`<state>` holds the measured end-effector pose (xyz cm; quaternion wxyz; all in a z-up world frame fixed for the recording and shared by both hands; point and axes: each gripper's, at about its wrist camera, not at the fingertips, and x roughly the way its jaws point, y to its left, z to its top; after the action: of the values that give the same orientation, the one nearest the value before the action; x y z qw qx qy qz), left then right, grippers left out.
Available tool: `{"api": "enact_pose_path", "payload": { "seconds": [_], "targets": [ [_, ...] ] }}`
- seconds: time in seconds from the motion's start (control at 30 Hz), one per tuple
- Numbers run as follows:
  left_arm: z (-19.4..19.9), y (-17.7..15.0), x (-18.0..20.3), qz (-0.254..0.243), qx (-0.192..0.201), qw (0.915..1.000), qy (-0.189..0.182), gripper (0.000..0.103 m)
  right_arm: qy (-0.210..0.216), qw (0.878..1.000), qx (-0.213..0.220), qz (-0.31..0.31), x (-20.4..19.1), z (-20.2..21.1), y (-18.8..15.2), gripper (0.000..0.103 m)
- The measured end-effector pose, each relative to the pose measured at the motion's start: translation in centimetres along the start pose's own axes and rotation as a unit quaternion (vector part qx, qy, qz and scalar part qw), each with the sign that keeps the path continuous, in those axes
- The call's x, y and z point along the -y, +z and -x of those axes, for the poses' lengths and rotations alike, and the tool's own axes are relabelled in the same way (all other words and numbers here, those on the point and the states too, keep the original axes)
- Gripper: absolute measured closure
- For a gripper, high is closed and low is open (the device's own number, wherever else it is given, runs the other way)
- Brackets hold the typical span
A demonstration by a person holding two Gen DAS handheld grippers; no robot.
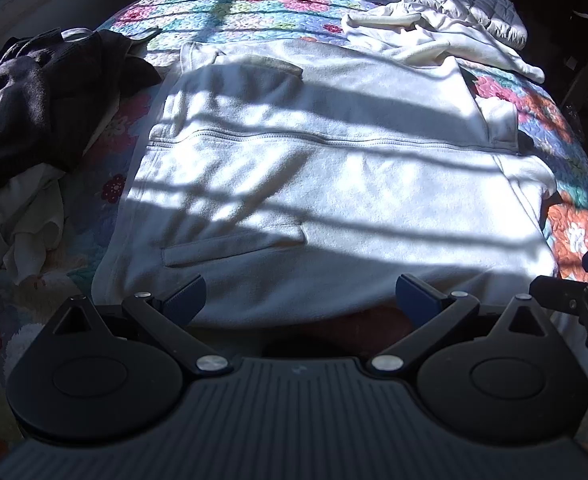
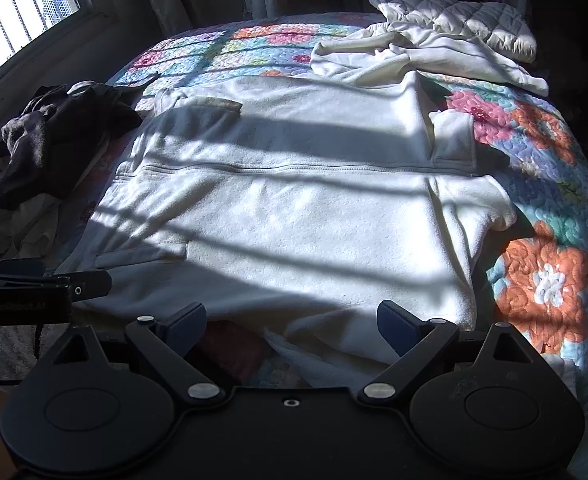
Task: Fold clothes
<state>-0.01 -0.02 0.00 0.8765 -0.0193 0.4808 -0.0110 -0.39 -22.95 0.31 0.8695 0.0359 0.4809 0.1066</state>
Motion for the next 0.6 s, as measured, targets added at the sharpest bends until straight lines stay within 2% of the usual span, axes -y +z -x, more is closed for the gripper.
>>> {"api": "enact_pose_path", "payload": {
  "seconds": [0.6],
  "targets": [
    [0.01,-0.03,0.16,-0.004,-0.001,1.0000,0.007,0.000,-0.001,1.000,-0.001,0.005,-0.26,-0.23,-0.01,0.008]
  ]
}}
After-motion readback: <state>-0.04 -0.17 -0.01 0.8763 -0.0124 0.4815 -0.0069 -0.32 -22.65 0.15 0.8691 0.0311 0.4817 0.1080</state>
